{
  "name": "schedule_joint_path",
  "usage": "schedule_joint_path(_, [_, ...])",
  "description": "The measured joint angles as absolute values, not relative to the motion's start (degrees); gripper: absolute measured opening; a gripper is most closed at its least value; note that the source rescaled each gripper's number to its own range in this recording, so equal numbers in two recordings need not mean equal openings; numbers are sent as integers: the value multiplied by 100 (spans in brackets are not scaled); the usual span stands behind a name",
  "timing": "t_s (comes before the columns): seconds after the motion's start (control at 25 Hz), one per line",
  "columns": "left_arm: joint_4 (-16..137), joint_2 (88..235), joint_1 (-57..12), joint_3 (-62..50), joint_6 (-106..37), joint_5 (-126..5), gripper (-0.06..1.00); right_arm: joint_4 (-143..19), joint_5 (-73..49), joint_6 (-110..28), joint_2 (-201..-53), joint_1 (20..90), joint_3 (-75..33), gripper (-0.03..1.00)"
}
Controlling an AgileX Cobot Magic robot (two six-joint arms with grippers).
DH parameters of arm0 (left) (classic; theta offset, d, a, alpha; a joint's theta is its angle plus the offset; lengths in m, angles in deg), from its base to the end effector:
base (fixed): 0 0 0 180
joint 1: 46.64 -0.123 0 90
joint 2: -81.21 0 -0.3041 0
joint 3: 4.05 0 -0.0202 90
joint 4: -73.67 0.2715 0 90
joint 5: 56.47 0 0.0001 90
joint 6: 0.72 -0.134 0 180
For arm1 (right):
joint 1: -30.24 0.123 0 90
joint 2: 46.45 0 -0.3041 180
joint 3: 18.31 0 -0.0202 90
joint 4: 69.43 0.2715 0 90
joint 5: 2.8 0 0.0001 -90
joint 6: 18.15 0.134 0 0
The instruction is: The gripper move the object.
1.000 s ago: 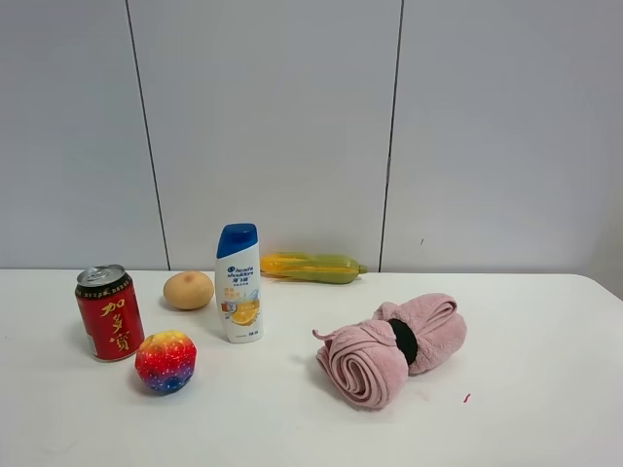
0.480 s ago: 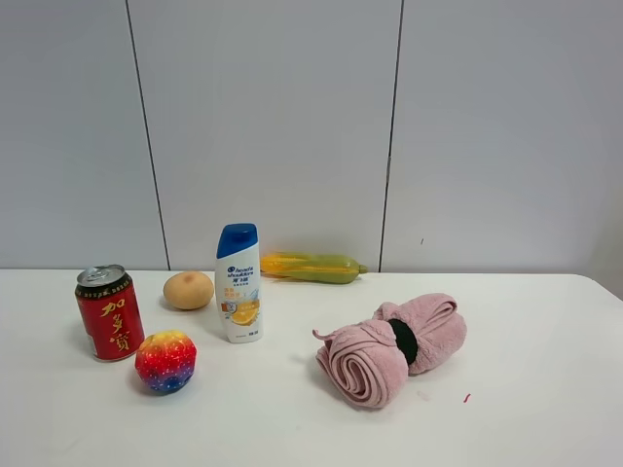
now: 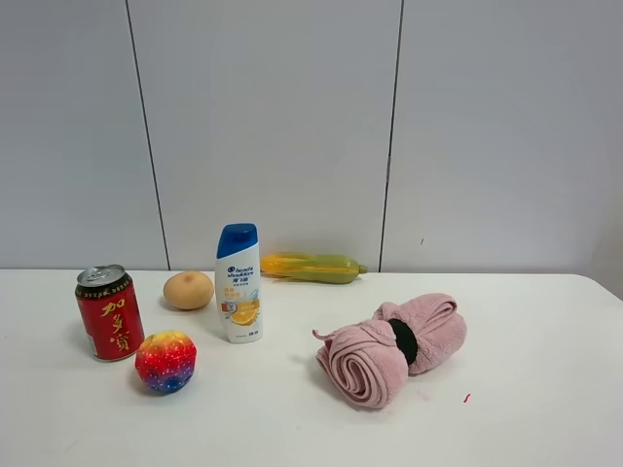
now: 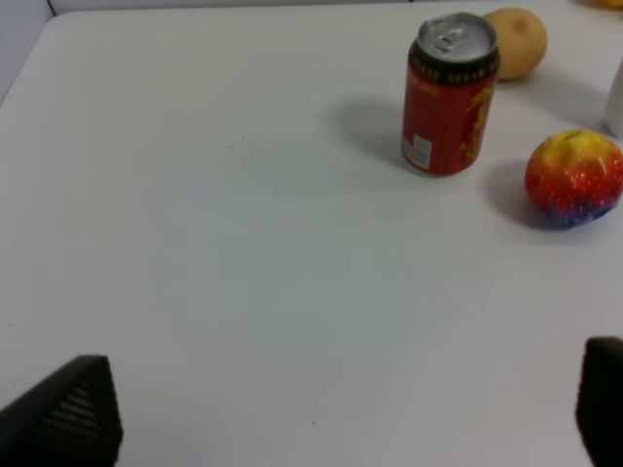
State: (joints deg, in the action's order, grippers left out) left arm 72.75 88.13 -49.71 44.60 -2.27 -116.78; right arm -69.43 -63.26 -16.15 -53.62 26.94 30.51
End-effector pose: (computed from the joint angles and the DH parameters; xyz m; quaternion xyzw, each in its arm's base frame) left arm 0.0312 -0.0002 0.2712 -0.0109 0.8474 0.0134 0.5307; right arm 0.0319 -0.0018 0.2698 0.0393 0.8492 -0.0060 0.5266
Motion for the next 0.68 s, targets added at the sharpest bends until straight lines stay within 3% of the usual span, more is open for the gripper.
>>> schedule_joint_path(0.68, [7275, 8813, -4971, 4460, -227, -11678, 100, -6974, -6326, -1615, -5362, 2694, 3051, 66])
